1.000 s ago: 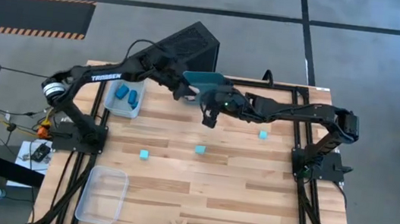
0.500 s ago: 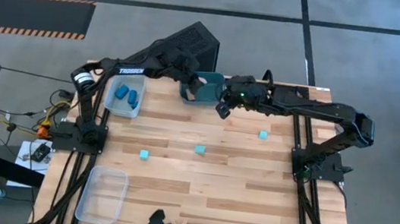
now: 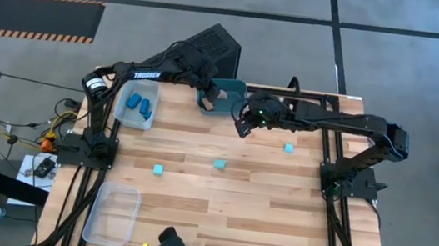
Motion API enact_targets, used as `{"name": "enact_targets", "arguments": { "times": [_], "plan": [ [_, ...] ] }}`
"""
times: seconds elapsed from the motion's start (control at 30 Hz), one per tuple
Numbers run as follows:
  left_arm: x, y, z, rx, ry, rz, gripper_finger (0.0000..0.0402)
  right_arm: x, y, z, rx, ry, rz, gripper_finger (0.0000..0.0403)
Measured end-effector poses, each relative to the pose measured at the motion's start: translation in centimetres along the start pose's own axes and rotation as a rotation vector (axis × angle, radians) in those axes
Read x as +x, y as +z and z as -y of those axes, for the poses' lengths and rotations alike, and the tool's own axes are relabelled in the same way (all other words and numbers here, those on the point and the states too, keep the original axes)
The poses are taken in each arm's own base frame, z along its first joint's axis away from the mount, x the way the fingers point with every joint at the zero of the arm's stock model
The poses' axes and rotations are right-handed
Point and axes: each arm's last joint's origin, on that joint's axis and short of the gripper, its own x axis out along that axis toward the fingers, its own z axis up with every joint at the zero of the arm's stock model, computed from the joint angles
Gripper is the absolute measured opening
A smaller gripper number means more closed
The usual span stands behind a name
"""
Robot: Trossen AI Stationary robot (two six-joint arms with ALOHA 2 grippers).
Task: Sort & place blocks by color
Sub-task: Put the brown block into the blue bin
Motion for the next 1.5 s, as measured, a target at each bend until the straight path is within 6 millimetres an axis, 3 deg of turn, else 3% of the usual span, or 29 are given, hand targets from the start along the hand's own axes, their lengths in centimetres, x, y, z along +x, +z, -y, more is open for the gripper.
{"name": "enact_targets", "arguments": {
  "times": [0.2, 0.43, 0.6, 0.73, 1.03, 1.2, 1.27, 1.5],
  "plan": [
    [-2.2, 0.8, 1.1, -0.012, -0.037, 0.03, 0.0167, -0.1, 0.0, -0.4, -0.003, 0.023, 0.009, 0.0097],
    [-8.3, 2.8, 4.3, 0.08, -0.006, 0.196, 0.0135, -0.3, -0.4, -1.9, -0.024, 0.117, 0.034, 0.0097],
    [-11.8, 2.3, 6.1, 0.124, 0.013, 0.267, 0.0128, -0.8, -0.8, -3.1, -0.048, 0.167, 0.054, 0.0097],
    [-13.5, 0.3, 7.3, 0.122, 0.022, 0.287, 0.0127, -1.3, -1.2, -4.4, -0.075, 0.22, 0.07, 0.0097],
    [-16.8, -6.5, 10.8, 0.068, -0.065, 0.343, 0.0127, -2.2, -1.8, -6.4, -0.106, 0.318, 0.112, 0.0097],
    [-18.9, -9.7, 14.0, 0.115, -0.205, 0.336, 0.0127, -0.6, -2.7, -7.5, -0.183, 0.389, 0.049, 0.0098],
    [-19.6, -10.8, 15.4, 0.125, -0.243, 0.32, 0.0127, 0.5, -3.1, -8.9, -0.199, 0.464, 0.052, 0.0102],
    [-20.3, -14.9, 20.3, 0.067, -0.31, 0.218, 0.0127, 3.9, -7.6, -13.3, -0.296, 0.63, -0.063, 0.0139]
  ]
}}
